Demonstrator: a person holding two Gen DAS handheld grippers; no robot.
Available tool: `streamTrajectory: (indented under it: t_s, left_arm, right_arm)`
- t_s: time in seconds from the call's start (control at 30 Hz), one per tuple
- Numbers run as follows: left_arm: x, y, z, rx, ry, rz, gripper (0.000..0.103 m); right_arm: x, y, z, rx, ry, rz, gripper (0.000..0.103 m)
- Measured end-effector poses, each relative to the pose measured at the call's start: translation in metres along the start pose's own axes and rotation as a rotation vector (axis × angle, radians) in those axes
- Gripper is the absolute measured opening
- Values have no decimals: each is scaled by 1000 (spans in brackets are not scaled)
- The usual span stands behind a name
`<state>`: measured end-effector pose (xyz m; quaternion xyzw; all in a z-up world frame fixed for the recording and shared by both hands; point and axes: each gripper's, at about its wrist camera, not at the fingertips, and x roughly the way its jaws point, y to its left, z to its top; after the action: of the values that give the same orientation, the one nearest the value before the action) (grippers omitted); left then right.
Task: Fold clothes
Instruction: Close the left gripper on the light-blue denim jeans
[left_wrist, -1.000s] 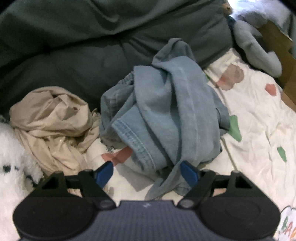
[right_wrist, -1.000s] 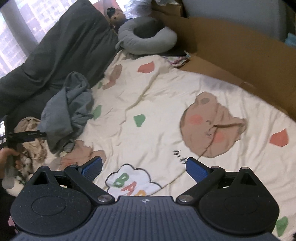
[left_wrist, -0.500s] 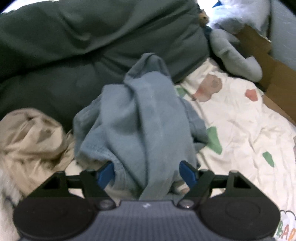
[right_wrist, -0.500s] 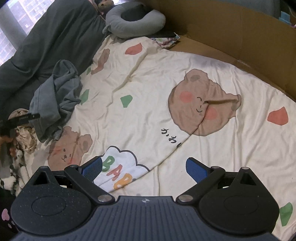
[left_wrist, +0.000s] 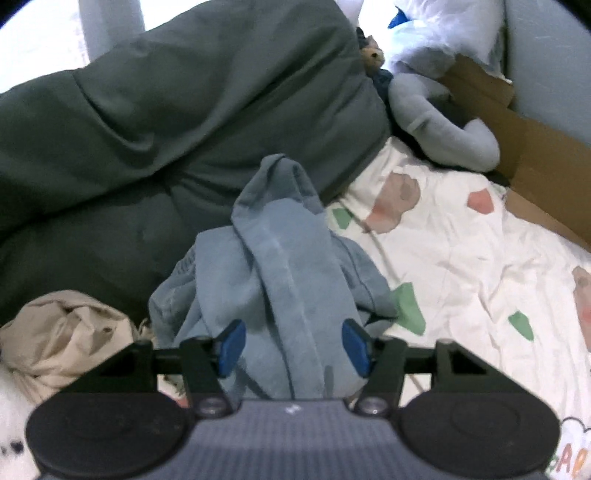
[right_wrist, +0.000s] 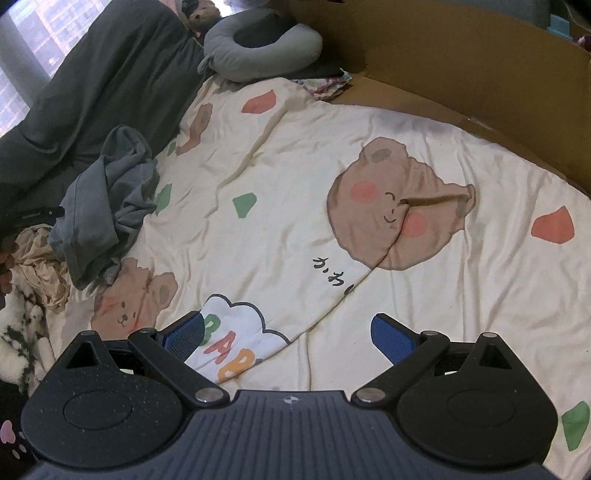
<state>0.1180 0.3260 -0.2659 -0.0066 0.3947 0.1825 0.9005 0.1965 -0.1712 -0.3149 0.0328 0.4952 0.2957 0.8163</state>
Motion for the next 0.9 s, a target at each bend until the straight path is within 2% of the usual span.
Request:
streamTrajectory:
  t_s: [0.17, 0.33, 0.4, 0.47, 0.63, 0.7, 0.77, 0.8, 0.9]
  left_arm:
    - [28, 3, 8, -8, 36, -4, 70]
    - [37, -1, 9, -12, 22, -26, 67]
    - [38, -5, 11, -14, 14, -55, 62]
    - [40, -9, 15, -21, 17, -80, 62]
    - [61, -4, 16, -100, 55, -74, 60]
    - [71, -1, 14, -121, 82, -56, 52]
    - [73, 2, 12, -148, 92, -60, 31]
    - [72, 3, 12, -161, 92, -67, 17]
    - [64, -5, 13, -128, 78, -114, 6]
  right_arm:
    - [1, -2, -7, -9, 5, -5, 99]
    - [0, -6, -11, -24, -10, -28, 99]
    - [1, -10, -13, -9, -10, -32, 99]
    - [3, -13, -14, 4, -5, -30, 99]
    - [5, -13, -19, -2, 3, -25, 99]
    - [4, -13, -20, -7, 3, -26, 99]
    - [3, -14, -20, -5, 3, -27, 99]
    - [3, -16, -21, 0, 2, -28, 99]
    - [4, -20, -23, 14, 3, -30, 99]
